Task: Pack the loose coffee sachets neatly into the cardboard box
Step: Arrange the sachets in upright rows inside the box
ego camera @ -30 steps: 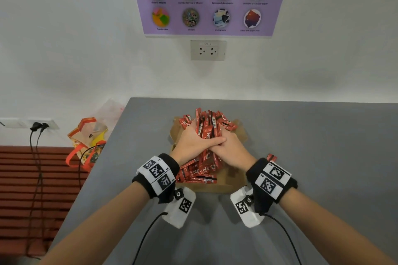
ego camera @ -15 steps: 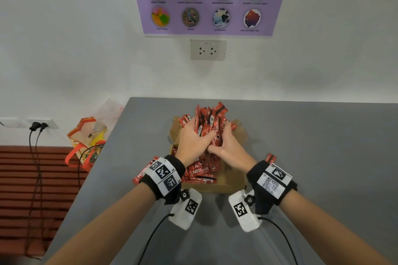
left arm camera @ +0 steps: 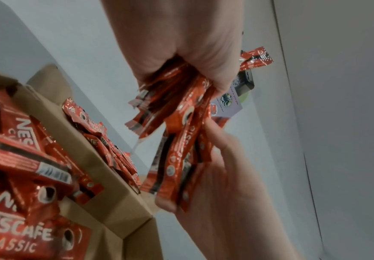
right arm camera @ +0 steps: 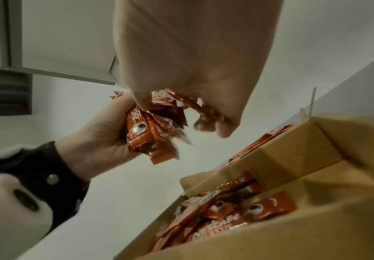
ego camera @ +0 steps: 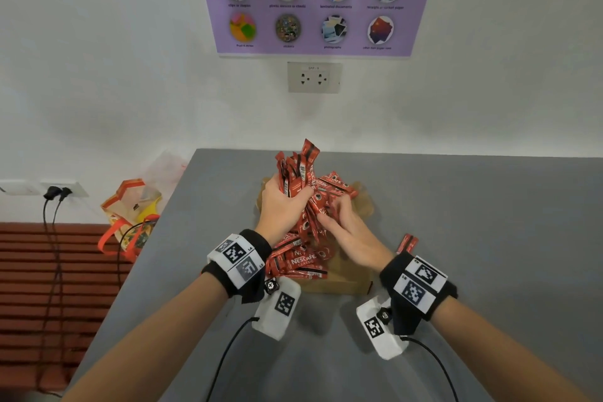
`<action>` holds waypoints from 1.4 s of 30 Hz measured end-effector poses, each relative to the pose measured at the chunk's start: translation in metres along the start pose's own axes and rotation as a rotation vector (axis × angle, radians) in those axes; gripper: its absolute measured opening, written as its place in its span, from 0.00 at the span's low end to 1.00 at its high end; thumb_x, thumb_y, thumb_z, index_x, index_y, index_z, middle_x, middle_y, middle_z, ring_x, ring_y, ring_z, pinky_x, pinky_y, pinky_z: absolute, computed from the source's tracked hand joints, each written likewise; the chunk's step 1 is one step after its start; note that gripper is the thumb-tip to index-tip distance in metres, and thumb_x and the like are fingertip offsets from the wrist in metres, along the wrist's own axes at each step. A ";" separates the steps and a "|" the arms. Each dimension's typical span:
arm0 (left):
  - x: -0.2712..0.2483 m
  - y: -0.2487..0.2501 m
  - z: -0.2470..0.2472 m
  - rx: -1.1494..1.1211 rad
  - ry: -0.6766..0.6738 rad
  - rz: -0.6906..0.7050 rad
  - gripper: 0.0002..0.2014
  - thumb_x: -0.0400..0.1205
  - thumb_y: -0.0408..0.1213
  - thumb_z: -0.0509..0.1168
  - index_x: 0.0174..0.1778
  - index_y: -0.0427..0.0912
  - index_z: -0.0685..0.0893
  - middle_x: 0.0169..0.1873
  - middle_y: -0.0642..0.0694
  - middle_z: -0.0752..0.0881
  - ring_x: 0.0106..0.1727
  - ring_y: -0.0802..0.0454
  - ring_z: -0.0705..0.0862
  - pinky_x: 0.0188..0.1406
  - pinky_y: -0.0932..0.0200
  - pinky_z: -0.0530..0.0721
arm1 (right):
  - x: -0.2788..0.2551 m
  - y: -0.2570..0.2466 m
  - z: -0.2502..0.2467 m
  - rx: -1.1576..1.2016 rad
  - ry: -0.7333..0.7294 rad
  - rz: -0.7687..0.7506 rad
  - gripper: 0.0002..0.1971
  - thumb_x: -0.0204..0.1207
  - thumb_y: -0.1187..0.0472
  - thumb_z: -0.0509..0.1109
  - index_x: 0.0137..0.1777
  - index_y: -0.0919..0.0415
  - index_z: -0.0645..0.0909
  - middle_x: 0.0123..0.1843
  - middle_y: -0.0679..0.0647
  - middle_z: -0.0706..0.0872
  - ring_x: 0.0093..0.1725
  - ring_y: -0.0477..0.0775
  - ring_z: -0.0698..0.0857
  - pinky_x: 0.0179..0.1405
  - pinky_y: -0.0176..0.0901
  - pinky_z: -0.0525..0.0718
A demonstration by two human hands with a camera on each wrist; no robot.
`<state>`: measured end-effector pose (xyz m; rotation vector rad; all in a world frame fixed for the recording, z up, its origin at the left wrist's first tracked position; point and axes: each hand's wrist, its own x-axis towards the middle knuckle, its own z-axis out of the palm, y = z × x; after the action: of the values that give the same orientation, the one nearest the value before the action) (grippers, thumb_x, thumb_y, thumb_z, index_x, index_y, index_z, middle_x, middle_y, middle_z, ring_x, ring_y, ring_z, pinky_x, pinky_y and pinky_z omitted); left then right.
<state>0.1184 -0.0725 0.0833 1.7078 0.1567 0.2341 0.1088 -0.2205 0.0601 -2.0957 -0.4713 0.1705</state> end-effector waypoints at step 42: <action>0.002 -0.007 -0.034 0.210 -0.163 -0.023 0.06 0.76 0.35 0.71 0.39 0.48 0.81 0.37 0.49 0.89 0.39 0.53 0.89 0.44 0.57 0.87 | 0.013 0.031 -0.031 -0.060 -0.022 0.124 0.17 0.85 0.60 0.55 0.52 0.66 0.85 0.47 0.67 0.85 0.49 0.66 0.82 0.48 0.47 0.77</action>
<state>0.1125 -0.0387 0.0812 1.9241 0.0826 0.0621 0.1379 -0.2543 0.0518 -2.1849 -0.3635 0.2540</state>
